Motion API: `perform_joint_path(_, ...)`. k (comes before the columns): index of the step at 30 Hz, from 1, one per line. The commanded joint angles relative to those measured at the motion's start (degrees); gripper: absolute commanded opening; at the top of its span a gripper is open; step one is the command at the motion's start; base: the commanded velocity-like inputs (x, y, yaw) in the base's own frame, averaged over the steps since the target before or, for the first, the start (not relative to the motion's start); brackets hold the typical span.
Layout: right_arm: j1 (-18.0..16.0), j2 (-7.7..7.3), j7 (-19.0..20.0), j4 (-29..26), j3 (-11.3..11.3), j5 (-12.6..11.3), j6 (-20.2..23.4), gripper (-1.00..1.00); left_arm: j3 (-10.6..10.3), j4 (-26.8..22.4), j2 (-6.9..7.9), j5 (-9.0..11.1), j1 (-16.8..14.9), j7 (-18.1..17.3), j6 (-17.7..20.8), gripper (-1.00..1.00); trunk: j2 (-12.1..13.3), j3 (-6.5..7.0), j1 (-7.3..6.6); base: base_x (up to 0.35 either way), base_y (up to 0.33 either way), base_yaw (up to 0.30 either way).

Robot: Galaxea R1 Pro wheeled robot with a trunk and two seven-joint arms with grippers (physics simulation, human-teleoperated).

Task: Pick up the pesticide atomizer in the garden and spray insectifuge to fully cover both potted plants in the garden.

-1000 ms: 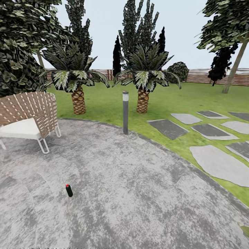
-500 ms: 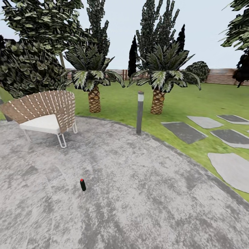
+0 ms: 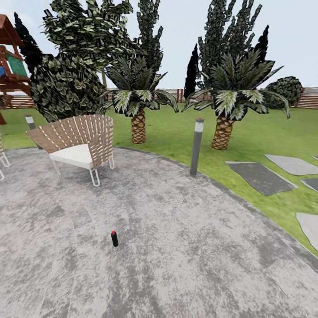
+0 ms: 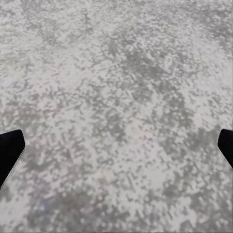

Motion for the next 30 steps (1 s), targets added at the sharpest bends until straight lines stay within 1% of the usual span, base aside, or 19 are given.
perform_joint_path(1, 0.0, -0.01, 0.0, 0.0, 0.0, 0.0, -0.2, 1.00, -0.1, 0.1, 0.00, -0.1, 0.0, 0.2, -0.2, 1.00, 0.0, -0.05, 0.01, 0.235, -0.169, 0.278)
perform_joint_path(30, 0.0, -0.01, 0.1, 0.0, 0.0, 0.0, -0.2, 1.00, -0.1, 0.1, 0.00, -0.1, 0.0, 0.2, -0.2, 1.00, 0.0, -0.05, 0.01, 0.235, -0.172, 0.278)
